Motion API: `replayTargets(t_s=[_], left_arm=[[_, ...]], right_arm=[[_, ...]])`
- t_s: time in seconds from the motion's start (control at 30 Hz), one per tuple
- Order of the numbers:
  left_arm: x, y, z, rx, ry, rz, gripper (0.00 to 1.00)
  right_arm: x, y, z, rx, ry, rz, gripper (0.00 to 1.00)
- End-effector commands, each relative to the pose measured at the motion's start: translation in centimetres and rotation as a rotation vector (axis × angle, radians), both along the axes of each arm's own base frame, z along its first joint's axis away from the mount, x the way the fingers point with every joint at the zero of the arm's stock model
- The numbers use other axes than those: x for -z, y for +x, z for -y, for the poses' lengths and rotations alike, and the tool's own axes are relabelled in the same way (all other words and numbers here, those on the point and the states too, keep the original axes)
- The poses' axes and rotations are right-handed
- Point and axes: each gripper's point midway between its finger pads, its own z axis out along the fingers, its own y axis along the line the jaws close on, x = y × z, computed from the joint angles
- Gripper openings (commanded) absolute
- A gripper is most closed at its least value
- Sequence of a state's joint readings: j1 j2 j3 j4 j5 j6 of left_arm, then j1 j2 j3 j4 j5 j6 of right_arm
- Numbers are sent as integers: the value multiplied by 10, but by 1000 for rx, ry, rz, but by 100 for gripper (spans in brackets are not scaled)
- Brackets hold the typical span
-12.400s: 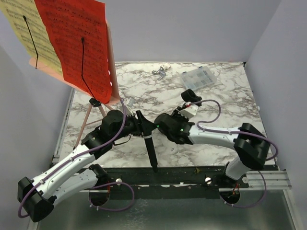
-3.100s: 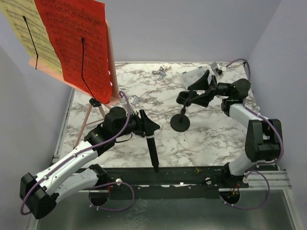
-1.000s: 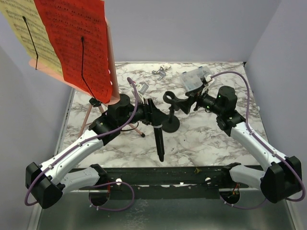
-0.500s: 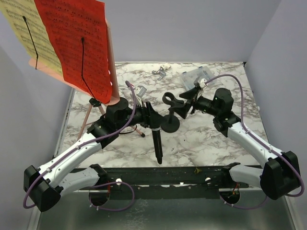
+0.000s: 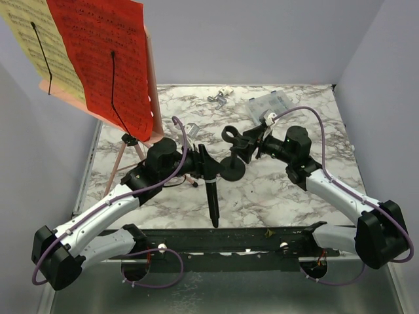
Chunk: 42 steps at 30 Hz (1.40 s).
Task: Set up the instrument practice props
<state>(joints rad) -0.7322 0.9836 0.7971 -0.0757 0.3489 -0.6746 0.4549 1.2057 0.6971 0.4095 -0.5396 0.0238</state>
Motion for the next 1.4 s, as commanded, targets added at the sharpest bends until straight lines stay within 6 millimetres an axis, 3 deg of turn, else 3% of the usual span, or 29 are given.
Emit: replayTargets(t_s=[0.0, 0.07, 0.23, 0.5, 0.6, 0.77, 1.03, 1.2, 1.37], left_arm=[[-6, 0, -4, -17, -37, 25, 0], [-3, -4, -3, 3, -40, 21, 0], [2, -23, 4, 123, -60, 36, 0], [12, -68, 56, 363, 25, 204, 0], [10, -75, 74, 412, 23, 265, 0], [-3, -84, 102, 487, 34, 355, 0], [-56, -56, 124, 465, 96, 503, 0], [-106, -39, 136, 427, 96, 599, 0], [-154, -4, 132, 288, 169, 750, 0]], right_arm=[[4, 7, 2, 41, 0, 39, 82], [4, 7, 3, 47, 6, 46, 65], [2, -1, 9, 67, 15, 39, 2], [13, -23, 44, 225, -21, -86, 1], [13, -32, 60, 292, -4, -95, 0], [16, -41, 70, 326, 2, -106, 1], [18, -52, 64, 267, 21, -94, 1], [24, -58, 59, 223, 16, -108, 1], [23, -64, 51, 164, 25, -92, 0]])
